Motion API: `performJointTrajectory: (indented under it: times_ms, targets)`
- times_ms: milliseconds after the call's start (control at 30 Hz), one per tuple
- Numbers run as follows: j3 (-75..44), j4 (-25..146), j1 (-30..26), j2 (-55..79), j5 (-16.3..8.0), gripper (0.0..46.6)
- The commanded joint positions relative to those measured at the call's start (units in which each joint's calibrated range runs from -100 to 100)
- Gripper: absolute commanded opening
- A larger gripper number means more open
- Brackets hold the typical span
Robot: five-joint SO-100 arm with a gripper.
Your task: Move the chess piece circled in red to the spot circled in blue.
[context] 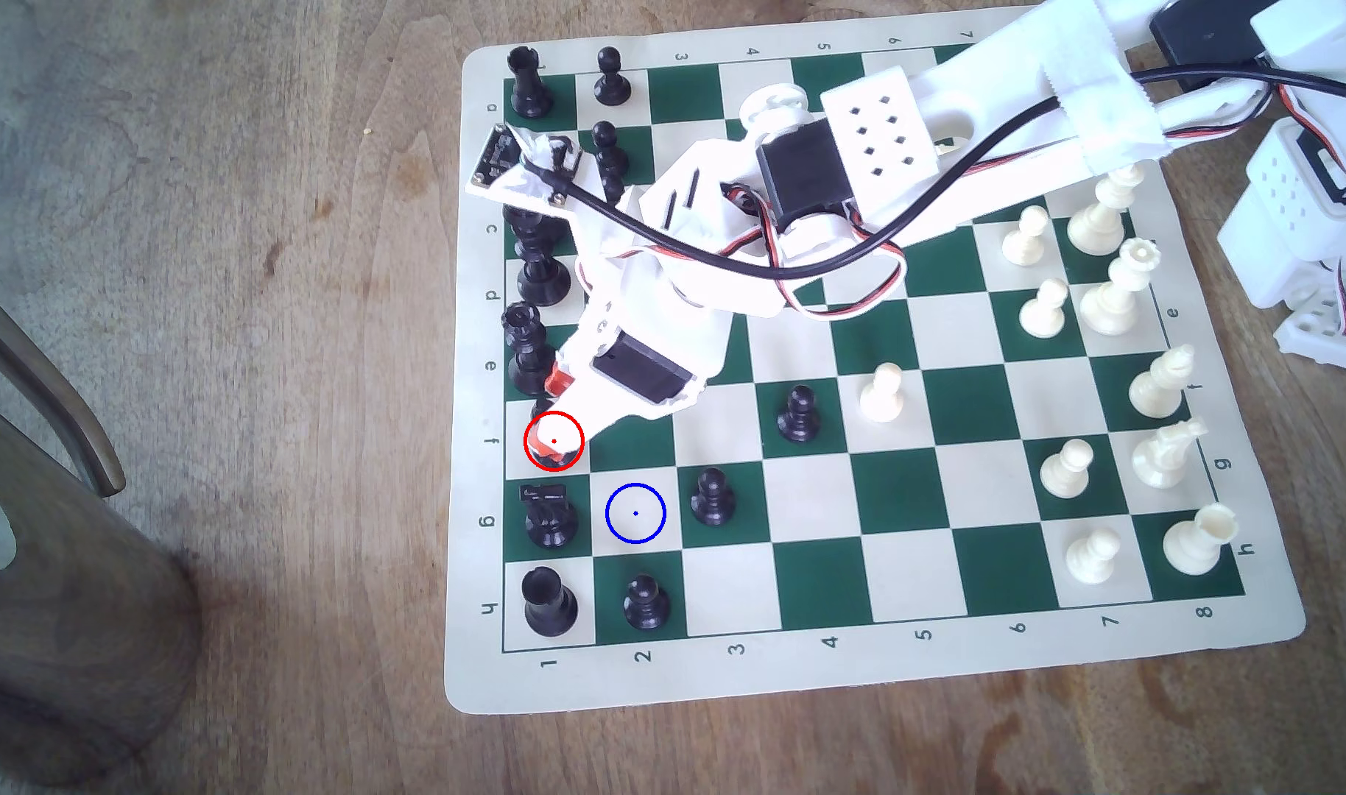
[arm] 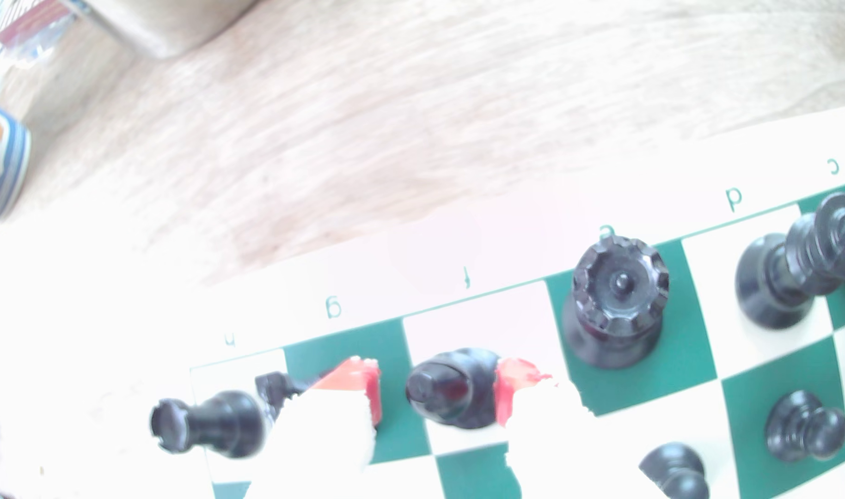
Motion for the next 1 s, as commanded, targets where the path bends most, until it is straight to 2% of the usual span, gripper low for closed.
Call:
performJointTrajectory:
  times_ms: [0, 200, 300, 400, 600, 967]
  targets:
    - [-4.5, -1.9, 0.4, -1.9, 0.0, 12.5]
    - [-4.6, -2.8, -0.1, -0.2, 0.0, 11.8]
    - [-4.6, -3.3, -0.1, 0.3, -0.1, 9.8]
    - [-4.5, -3.3, 0.0, 0.3, 0.2, 0.2]
    - [-4.9, -3.3, -0.4, -1.4, 0.0, 0.2]
    - [-3.3, -0.9, 0.4, -17.6, -0.9, 0.2]
